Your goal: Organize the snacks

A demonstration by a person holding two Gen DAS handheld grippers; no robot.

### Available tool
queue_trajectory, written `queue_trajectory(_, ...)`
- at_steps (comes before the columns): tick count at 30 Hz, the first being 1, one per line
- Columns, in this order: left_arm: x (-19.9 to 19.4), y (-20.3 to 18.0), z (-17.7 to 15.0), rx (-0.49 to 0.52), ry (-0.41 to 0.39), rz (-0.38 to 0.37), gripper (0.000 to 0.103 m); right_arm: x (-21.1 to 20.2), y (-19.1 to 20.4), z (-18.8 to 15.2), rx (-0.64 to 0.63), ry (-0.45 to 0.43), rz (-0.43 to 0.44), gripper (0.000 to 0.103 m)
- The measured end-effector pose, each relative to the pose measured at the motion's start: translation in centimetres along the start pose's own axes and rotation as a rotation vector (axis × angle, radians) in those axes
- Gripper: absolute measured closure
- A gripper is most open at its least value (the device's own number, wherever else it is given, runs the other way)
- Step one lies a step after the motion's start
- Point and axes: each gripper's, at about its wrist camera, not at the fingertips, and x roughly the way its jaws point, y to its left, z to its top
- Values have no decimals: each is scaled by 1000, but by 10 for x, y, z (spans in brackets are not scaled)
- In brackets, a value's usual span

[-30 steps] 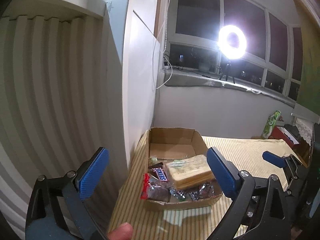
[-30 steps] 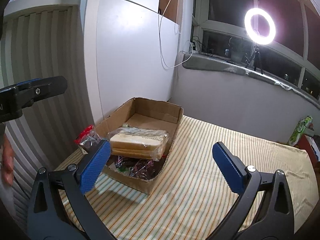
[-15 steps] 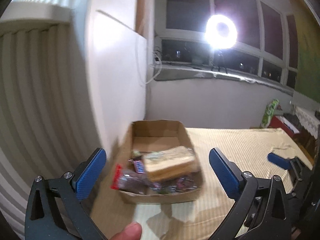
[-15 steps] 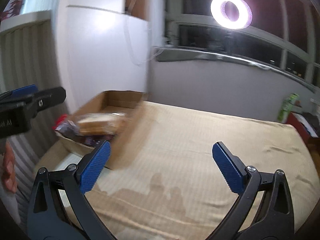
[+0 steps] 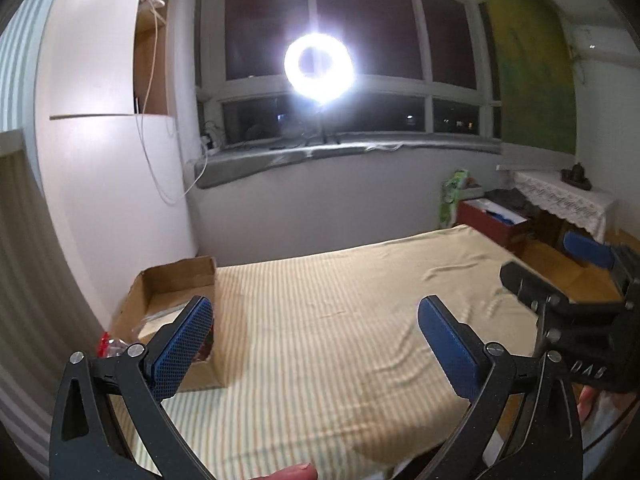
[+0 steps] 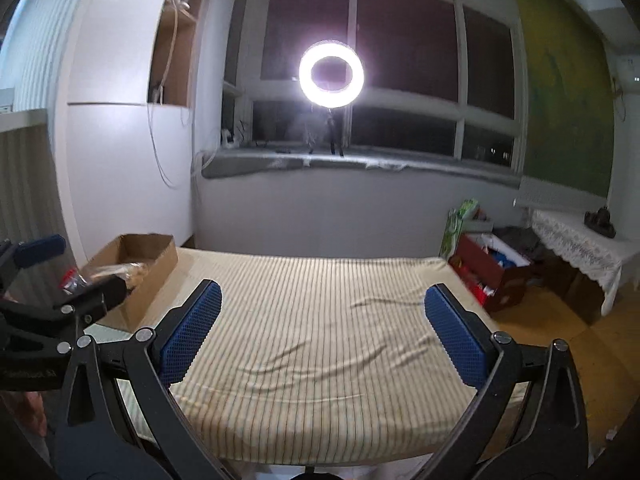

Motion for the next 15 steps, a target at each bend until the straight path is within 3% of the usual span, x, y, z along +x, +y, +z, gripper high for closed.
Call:
queue_trajectory(6,-32,14,3,-36,-26,19,1,-21,13,8,-16,-29,20,0)
queue_trajectory(15,-34,20,5,-41,-41,40,1,-4,13,4,-21,0,36,0)
